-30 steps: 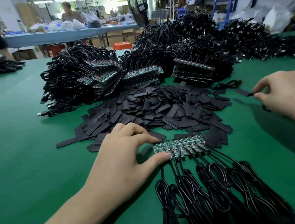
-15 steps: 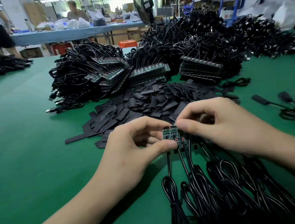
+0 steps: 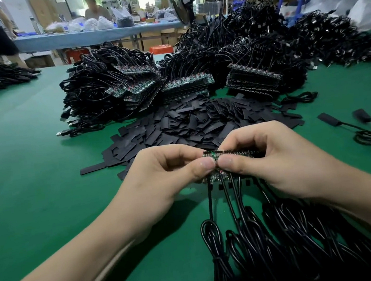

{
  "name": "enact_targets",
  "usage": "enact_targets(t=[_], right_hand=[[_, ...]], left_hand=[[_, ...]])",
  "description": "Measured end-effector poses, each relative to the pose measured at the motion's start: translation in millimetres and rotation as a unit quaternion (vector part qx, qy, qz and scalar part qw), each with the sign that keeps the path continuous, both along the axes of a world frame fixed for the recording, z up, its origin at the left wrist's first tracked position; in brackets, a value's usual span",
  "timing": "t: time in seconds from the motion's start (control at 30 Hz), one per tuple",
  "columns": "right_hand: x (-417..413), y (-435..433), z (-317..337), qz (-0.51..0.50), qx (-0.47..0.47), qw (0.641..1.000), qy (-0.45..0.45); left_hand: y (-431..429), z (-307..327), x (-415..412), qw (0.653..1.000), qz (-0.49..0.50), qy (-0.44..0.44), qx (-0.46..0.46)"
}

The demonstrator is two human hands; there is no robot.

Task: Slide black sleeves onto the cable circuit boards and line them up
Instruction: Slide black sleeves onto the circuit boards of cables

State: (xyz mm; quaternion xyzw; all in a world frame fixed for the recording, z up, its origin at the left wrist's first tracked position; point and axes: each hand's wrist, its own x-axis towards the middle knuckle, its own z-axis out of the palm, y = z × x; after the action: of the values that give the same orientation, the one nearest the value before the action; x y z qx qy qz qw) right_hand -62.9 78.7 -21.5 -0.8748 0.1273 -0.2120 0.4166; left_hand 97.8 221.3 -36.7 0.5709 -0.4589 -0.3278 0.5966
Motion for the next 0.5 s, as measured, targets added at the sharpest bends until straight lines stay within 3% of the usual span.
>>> enact_targets(t=[0.23,0.3,0.4,0.5], right_hand=[[0,1,2,0.048,0.113,0.992,-0.007],[0,0,2,0.014,0.069,0.997,0.012],[-2,0,-2,-0.072,-0.076,0.993,0.059],[-1,9,-1,-0.099,-0.126,0.987,0.032]], left_hand=[[-2,-3,1,0.995,-0.053,0.081,0.003],[-3,-4,2,0.997,-0.024,0.071,-0.005],[-4,-4,6,0.997,0.026,0.061,-0.032],[-4,-4,7,0.995,0.056,0.038,-0.07]])
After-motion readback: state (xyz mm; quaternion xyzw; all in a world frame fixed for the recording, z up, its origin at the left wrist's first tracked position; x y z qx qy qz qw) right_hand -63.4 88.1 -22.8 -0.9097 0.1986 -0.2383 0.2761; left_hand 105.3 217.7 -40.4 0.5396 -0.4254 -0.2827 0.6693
